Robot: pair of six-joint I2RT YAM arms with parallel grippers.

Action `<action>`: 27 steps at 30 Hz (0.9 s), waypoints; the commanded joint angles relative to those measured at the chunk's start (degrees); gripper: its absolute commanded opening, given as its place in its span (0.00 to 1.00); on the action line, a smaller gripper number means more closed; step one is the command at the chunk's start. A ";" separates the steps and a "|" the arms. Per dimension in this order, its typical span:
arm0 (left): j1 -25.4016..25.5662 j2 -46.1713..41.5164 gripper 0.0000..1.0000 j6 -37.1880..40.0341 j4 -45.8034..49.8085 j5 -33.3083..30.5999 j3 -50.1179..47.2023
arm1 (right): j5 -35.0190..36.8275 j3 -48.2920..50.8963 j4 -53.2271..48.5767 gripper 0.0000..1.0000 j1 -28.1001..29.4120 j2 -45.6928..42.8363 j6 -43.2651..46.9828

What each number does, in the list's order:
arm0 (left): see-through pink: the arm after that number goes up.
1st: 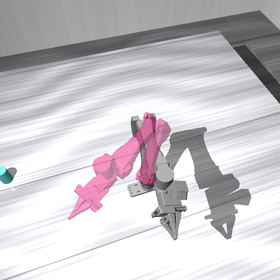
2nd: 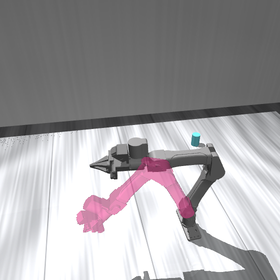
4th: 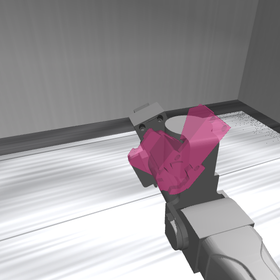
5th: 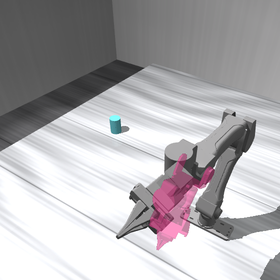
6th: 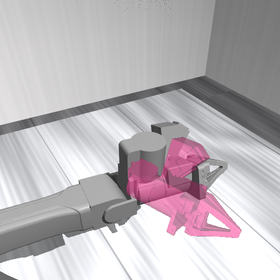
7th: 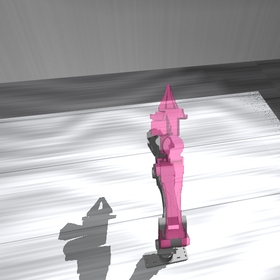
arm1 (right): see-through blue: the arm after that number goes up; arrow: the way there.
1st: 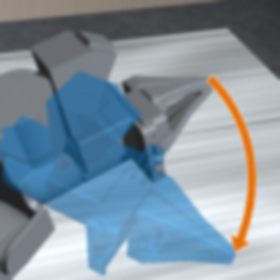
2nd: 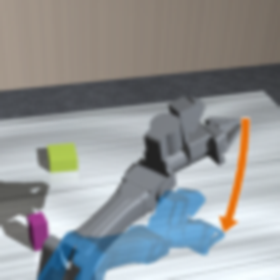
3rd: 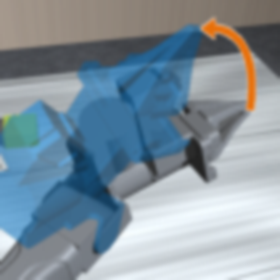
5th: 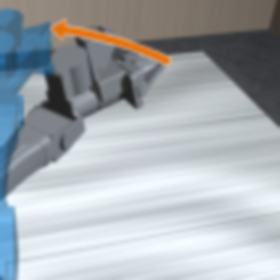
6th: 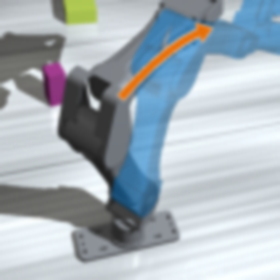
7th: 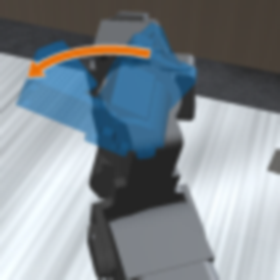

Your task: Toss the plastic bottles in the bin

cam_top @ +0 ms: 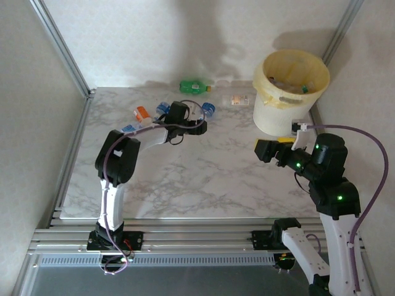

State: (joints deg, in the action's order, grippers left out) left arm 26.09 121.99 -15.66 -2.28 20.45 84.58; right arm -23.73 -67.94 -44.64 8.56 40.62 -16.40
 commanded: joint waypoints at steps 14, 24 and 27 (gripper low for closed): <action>-2.44 12.39 0.71 -2.68 -2.31 6.20 12.51 | -0.09 1.44 -3.01 0.99 0.55 -2.15 -1.30; -3.04 15.94 0.68 -5.24 -7.27 7.87 14.30 | 0.52 1.57 -4.13 0.99 0.55 -2.61 -1.18; -3.23 16.81 0.64 -5.94 -8.17 8.96 15.07 | 0.78 1.67 -4.44 0.99 0.56 -2.81 -1.09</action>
State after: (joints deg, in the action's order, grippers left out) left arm 23.66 136.97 -19.90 -8.01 27.18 97.65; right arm -23.64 -67.07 -47.88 8.56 38.70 -17.39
